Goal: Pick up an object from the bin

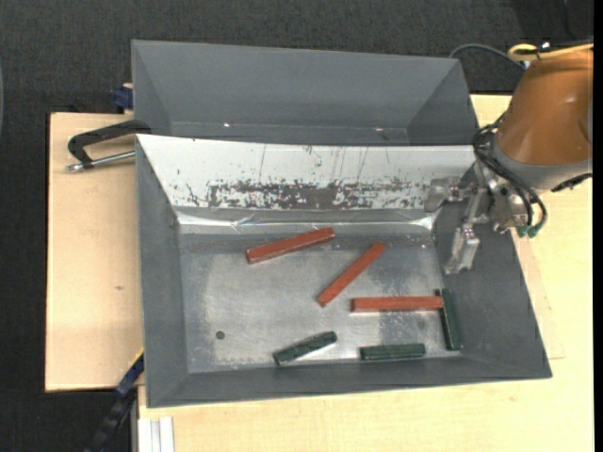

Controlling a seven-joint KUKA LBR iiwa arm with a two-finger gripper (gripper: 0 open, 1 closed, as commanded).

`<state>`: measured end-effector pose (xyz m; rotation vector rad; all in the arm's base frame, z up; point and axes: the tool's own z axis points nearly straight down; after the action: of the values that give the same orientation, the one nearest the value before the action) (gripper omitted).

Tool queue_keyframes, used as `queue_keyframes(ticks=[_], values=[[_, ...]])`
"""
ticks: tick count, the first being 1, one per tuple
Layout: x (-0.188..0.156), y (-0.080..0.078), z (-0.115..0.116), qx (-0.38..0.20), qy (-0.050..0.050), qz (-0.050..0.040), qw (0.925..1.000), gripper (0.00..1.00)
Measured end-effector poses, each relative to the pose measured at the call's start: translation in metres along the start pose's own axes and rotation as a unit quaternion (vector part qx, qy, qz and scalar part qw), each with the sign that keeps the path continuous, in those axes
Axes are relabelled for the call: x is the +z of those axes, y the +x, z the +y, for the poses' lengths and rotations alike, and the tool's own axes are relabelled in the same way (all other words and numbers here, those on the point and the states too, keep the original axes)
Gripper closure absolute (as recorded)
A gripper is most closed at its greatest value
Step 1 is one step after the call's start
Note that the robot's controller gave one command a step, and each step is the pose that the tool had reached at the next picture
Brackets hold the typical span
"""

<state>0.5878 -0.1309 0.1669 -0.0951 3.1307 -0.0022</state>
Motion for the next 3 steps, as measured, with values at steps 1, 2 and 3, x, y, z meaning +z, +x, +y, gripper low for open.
queue_keyframes(ticks=[1,2,3], values=[[0.060,0.008,0.001,-0.058,0.000,0.0015,0.9983,0.00],[0.090,0.024,0.033,-0.165,-0.002,0.0040,0.9863,0.00],[0.090,0.040,0.043,-0.287,0.001,-0.0033,0.9578,1.00]])
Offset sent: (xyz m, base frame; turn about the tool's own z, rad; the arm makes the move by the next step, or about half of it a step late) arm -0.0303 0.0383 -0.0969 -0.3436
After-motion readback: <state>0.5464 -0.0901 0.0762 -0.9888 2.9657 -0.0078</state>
